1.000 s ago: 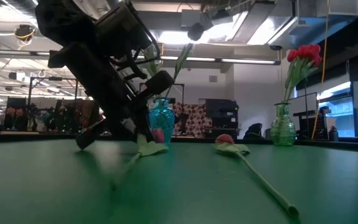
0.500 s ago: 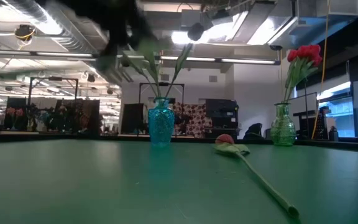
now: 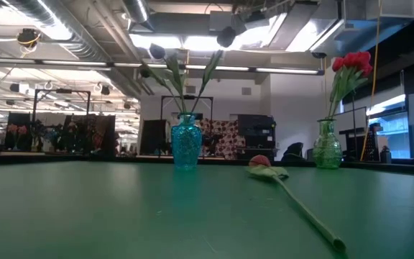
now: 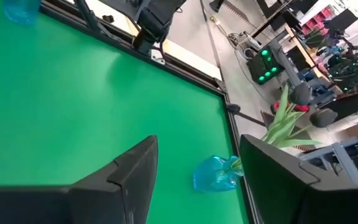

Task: Sort flowers into vase by color
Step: Put the pink tulip into the bottom blue vase

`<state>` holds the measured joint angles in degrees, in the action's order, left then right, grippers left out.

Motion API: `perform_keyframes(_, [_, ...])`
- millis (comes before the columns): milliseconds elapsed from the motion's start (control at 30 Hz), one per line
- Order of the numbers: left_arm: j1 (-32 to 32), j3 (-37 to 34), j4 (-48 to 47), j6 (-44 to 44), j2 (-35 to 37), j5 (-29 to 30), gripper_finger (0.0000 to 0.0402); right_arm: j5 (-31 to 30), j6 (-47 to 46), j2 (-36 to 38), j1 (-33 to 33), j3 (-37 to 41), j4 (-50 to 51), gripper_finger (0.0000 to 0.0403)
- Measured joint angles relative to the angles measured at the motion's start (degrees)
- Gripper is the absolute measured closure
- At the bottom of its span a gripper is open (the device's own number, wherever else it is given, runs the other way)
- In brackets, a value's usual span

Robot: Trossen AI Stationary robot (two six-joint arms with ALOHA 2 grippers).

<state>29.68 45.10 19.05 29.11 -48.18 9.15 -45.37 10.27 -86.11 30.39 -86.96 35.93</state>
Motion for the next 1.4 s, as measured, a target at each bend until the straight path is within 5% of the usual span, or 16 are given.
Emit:
perform_keyframes(300, [6.71, 0.00, 6.08, -8.27, 5.61, -18.66, 0.0393, 0.03, -1.39, 0.00, -0.83, 0.02, 0.15, 0.0175])
perform_keyframes(567, [12.98, 0.00, 1.90, -11.84, 11.10, -34.27, 0.0392, 1.17, -15.79, -0.13, -1.59, 0.02, -0.24, 0.0175])
perform_keyframes(833, [19.57, -0.06, -7.91, -17.36, 11.06, -35.80, 0.0392, 7.59, -24.12, -2.89, -1.54, 0.04, -0.31, 0.0175])
perform_keyframes(1100, [22.66, -5.20, -7.71, -26.16, 9.63, -33.30, 0.0392, 8.96, -31.21, -4.18, -1.57, 0.04, -0.39, 0.0175])
perform_keyframes(1400, [22.68, -9.97, -0.60, -23.46, 7.97, -23.63, 0.0392, 8.98, -34.31, -4.20, -4.44, 0.04, 0.23, 0.0175])
